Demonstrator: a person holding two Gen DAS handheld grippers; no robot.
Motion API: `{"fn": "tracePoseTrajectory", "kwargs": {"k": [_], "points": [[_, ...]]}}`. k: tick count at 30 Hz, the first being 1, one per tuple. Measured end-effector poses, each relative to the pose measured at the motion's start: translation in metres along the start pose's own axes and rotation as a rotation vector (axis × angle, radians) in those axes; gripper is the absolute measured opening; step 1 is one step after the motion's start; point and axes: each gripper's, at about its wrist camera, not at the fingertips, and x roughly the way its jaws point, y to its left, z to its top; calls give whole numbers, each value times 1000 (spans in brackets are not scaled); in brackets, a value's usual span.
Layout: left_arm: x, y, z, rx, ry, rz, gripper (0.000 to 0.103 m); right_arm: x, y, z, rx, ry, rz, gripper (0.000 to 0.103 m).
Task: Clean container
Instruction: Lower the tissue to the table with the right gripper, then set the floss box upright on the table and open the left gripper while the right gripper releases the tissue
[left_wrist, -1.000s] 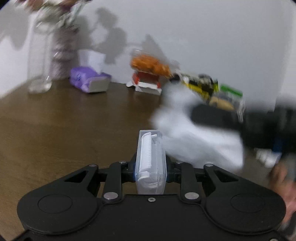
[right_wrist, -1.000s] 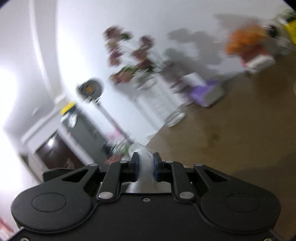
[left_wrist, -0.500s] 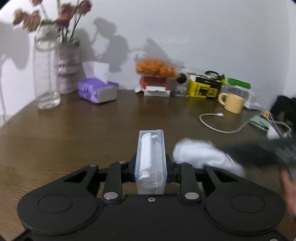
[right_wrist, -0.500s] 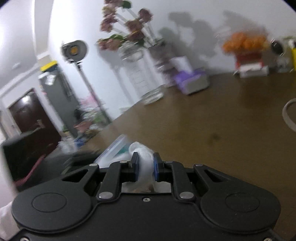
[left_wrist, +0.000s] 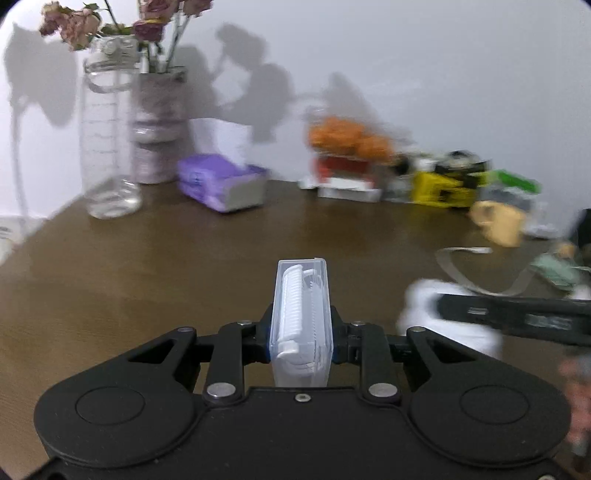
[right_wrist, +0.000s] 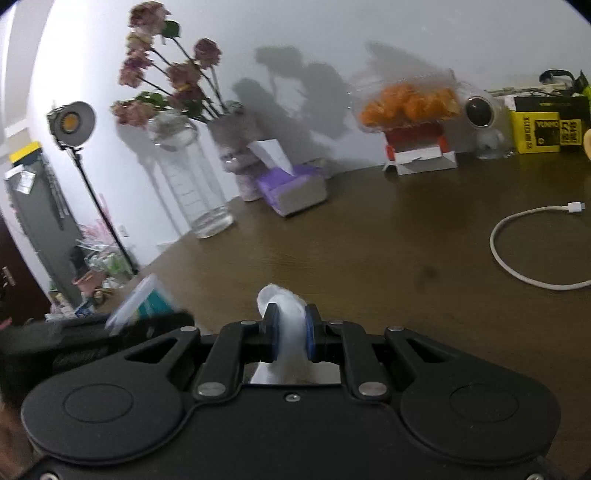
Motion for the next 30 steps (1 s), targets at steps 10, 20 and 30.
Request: {"fn": "tracePoseTrajectory", "kwargs": {"k": [10,20,30], "points": [[59,23,24,-36,52,101,26,76,0,30,-11,14,-213,14],[62,18,15,19,37,101,57,96,-9,14,-6,32,-274,49],[-8,8,6,32,-31,66,100,35,5,15,-40,-30,-268,65]]}}
